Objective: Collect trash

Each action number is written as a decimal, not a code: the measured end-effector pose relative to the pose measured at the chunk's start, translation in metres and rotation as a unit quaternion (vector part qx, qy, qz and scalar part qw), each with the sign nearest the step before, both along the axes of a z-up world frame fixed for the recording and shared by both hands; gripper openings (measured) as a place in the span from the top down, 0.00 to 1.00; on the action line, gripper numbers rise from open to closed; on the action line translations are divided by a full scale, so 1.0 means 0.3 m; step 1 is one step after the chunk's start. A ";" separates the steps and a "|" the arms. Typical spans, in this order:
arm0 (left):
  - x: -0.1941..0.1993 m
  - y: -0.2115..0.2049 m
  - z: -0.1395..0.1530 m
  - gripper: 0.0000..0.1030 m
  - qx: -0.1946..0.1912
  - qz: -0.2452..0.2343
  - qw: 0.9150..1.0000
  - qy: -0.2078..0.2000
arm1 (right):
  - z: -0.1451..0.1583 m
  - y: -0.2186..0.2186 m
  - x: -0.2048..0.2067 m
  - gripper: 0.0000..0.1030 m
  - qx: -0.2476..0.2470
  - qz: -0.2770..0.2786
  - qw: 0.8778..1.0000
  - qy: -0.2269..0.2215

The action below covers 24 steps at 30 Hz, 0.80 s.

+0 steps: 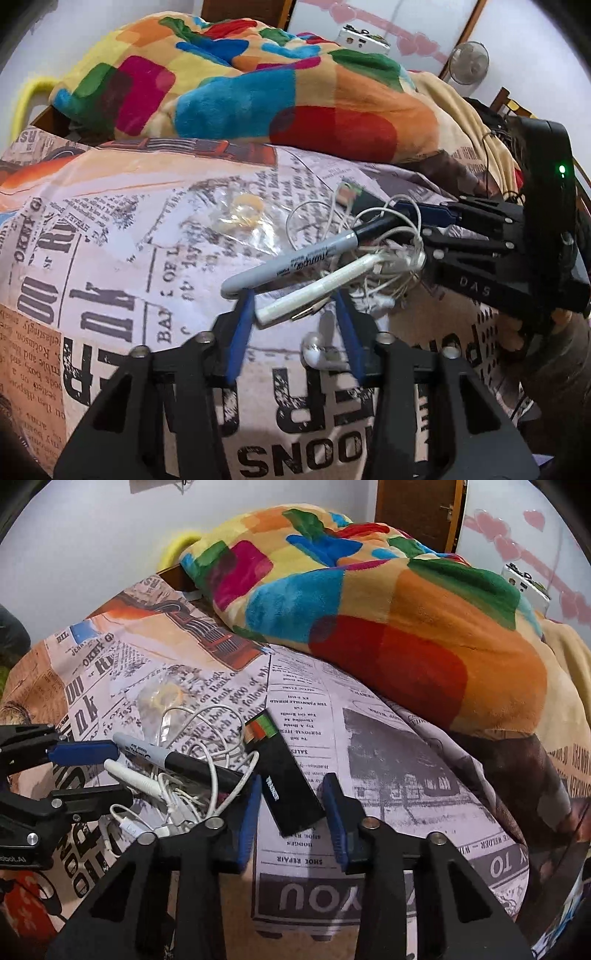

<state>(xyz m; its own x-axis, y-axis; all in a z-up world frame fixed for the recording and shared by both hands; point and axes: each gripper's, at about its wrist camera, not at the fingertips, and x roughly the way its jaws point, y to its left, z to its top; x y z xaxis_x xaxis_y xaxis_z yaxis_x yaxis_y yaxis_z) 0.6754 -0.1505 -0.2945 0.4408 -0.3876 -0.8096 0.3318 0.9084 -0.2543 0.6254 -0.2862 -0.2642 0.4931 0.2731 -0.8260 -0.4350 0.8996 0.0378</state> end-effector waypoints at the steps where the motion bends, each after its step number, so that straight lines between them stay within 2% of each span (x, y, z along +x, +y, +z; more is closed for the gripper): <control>1: -0.008 -0.004 0.001 0.70 0.003 -0.003 1.000 0.003 | 0.000 -0.005 -0.002 0.78 0.001 -0.004 1.000 0.002; 3: -0.025 -0.010 0.001 0.79 0.001 -0.013 1.000 0.010 | 0.001 -0.020 -0.012 0.79 0.004 -0.011 1.000 0.007; 6: -0.067 -0.027 0.003 0.86 -0.003 -0.026 1.000 0.014 | 0.002 -0.052 -0.039 0.79 0.004 -0.022 1.000 0.013; 11: -0.133 -0.068 0.016 0.91 -0.022 -0.053 0.998 0.026 | 0.001 -0.118 -0.097 0.79 0.017 -0.045 0.998 0.027; 16: -0.148 -0.127 0.052 0.91 -0.011 -0.080 0.997 0.016 | 0.001 -0.168 -0.151 0.79 0.031 -0.061 0.997 0.042; 18: -0.134 -0.150 0.060 0.86 0.003 -0.082 0.997 0.007 | 0.001 -0.182 -0.167 0.79 0.034 -0.064 0.996 0.044; 20: -0.114 -0.170 0.057 0.82 0.019 -0.078 0.997 -0.002 | 0.000 -0.186 -0.176 0.79 0.038 -0.064 0.996 0.046; 24: -0.079 -0.201 0.026 0.82 0.030 -0.076 0.997 -0.003 | -0.004 -0.184 -0.179 0.78 0.042 -0.065 0.996 0.047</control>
